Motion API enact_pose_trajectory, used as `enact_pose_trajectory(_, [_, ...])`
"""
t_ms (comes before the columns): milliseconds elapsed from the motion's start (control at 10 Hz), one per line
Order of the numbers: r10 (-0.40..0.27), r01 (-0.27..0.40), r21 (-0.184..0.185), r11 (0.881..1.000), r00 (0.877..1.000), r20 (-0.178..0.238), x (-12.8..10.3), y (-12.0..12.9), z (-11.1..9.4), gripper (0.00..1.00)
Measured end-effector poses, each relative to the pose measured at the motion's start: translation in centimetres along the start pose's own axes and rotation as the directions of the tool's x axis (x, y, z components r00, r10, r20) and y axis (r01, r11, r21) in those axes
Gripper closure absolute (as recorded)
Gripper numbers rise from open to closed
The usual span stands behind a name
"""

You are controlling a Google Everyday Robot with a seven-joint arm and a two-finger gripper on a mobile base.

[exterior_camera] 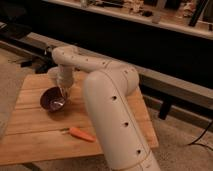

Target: Drag the ceramic bowl in a circle

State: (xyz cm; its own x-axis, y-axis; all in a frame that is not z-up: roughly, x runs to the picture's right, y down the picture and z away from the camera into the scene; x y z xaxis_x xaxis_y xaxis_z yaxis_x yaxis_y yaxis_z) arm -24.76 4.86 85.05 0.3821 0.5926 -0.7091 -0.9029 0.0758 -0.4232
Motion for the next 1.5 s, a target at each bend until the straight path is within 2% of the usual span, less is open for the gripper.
enact_pose_trajectory(400, [-0.07, 0.067, -0.082, 0.994, 0.997, -0.04, 1.2, 3.8, 2.0, 1.0])
enact_pose_trajectory(600, [-0.124, 0.117, -0.095, 0.989, 0.99, -0.063, 3.2, 4.9, 2.5, 1.0])
enact_pose_trajectory(800, [-0.16, 0.153, -0.079, 0.985, 0.983, -0.09, 5.5, 4.5, 2.6, 1.0])
enact_pose_trajectory(1100, [-0.174, 0.171, -0.034, 0.985, 0.976, -0.13, 8.7, 1.8, 2.0, 1.0])
enact_pose_trajectory(1300, [-0.141, 0.141, -0.009, 0.99, 0.981, -0.132, 9.5, -0.7, 1.4, 1.0])
enact_pose_trajectory(1500, [-0.097, 0.098, 0.009, 0.995, 0.988, -0.12, 9.5, -3.0, 0.8, 1.0])
